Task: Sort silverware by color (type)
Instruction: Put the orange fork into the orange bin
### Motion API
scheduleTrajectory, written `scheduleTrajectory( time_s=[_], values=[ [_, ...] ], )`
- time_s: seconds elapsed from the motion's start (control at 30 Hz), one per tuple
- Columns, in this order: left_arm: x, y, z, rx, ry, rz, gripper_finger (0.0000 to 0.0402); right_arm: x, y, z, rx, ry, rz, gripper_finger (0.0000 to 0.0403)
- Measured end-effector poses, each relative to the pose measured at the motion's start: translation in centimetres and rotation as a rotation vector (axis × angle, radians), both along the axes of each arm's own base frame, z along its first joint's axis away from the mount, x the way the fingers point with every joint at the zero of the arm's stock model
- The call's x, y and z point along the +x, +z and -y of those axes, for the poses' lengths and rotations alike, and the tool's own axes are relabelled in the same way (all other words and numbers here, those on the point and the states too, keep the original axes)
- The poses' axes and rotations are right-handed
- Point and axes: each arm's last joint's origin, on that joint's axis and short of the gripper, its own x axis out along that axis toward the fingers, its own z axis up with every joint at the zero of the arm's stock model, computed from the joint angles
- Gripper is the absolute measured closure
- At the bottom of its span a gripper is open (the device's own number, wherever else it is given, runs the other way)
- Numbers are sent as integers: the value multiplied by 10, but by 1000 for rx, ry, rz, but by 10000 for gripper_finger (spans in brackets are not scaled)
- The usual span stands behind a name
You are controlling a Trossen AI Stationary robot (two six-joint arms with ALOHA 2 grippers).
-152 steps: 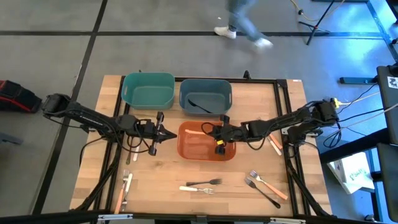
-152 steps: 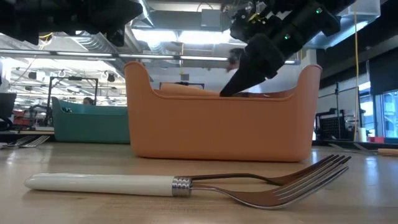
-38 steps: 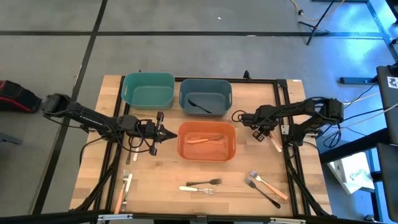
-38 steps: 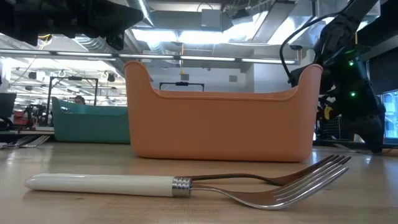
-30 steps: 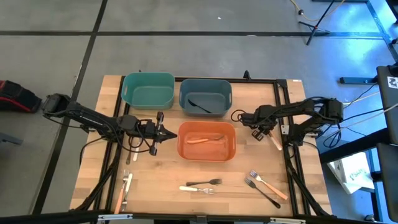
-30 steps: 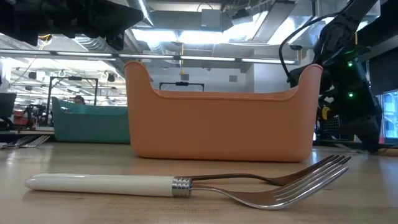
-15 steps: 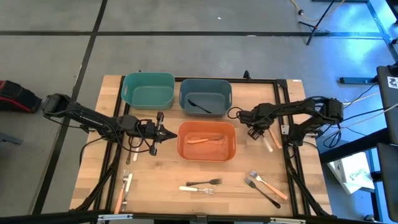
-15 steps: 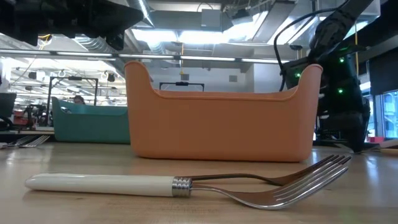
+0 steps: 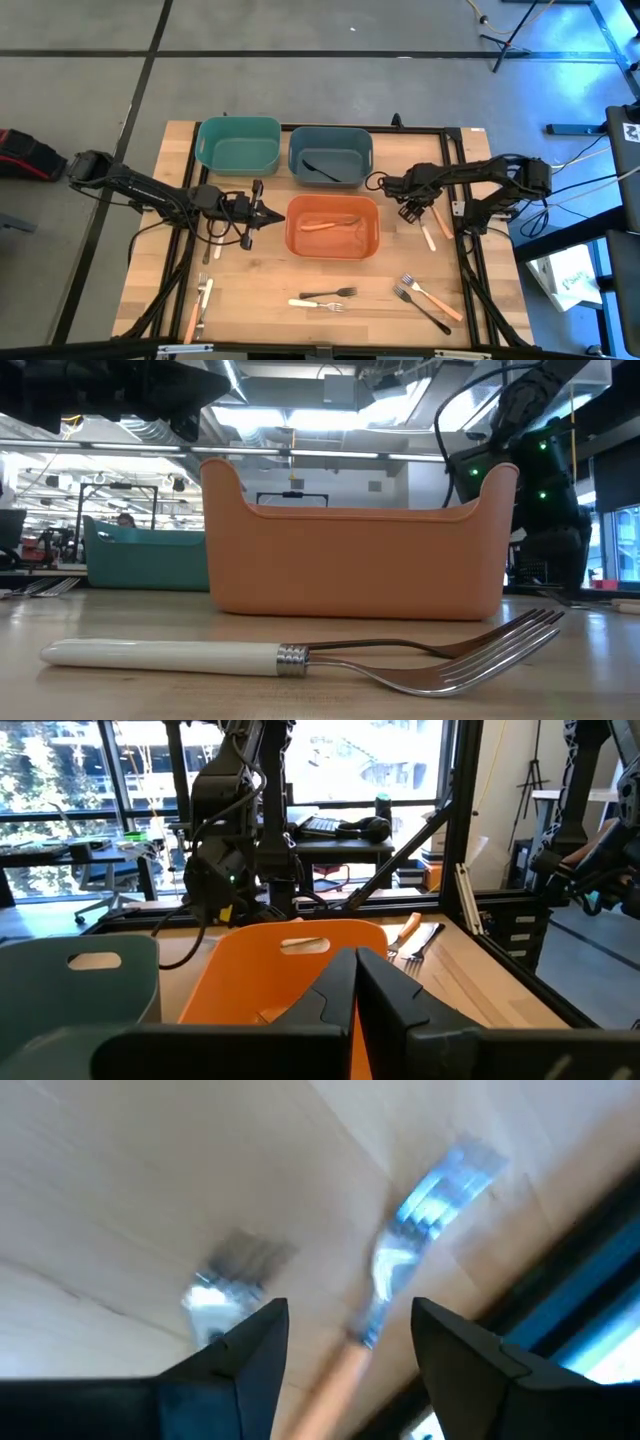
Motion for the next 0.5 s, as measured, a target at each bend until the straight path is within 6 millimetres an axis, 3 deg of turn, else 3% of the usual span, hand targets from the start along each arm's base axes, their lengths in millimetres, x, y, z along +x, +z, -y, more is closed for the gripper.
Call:
scheduleTrajectory(
  time_s=[0.33, 0.5],
  values=[
    [0, 0, 0, 0, -2, 0, 395, -12, -10, -2, 26, -40, -50, 196],
    [0, 1, 0, -1, -2, 7, 395, -20, -14, 9, 30, -112, -63, 204]
  ],
)
